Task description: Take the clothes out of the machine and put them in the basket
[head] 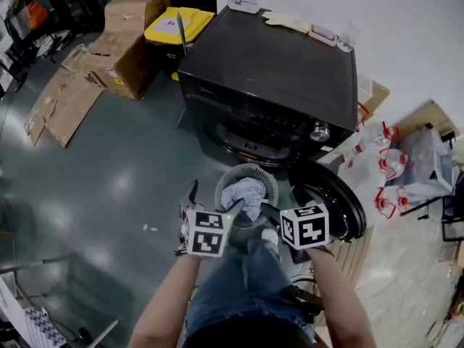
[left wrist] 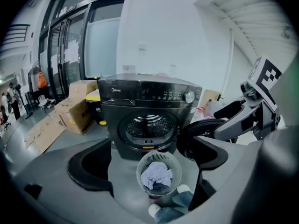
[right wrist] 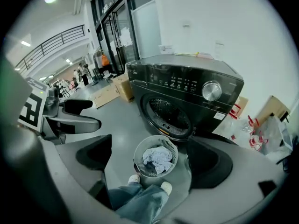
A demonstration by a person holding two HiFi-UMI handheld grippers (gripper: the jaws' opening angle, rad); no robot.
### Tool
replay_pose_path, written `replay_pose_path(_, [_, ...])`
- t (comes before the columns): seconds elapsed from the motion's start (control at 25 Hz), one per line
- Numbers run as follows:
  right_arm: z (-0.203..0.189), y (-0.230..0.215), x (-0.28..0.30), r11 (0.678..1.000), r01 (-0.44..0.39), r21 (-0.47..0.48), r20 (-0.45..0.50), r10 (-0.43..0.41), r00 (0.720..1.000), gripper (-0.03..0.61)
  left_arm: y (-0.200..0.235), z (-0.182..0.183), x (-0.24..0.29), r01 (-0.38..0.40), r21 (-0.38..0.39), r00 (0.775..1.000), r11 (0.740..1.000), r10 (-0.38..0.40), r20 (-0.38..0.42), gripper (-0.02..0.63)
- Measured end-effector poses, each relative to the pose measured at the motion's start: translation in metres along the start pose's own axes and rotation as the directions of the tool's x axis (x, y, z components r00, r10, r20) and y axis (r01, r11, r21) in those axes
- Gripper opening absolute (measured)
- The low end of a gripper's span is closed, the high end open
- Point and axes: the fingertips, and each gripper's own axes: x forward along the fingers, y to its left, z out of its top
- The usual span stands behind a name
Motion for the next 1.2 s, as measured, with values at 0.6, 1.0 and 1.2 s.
replay_pose_path(0.6, [0.017, -0.038, -0.098, 0.999, 0.004, -0.039, 0.256, 0.006, 0.967, 0.474, -0.038, 0.069, -0.06, -0.118, 0.004, 0.974, 0.993, 0.115, 0.197, 0.546])
replay_pose_path(1.0, [0.037, -0.04, -0.173, 0.99, -0.021, -0.139, 0.439, 0.08, 0.895, 0.445, -0.085, 0.099, -0.129, -0.113, 0.034, 0.926, 0.993, 0.093, 0.366, 0.537])
replay_pose_path(1.2, [0.052, -0.034, -0.207, 0.984, 0.004, -0.176, 0.533, 0.092, 0.841, 0.394, -0.105, 0.118, -0.157, -0.079, 0.075, 0.894, 0.994, 0.037, 0.448, 0.526])
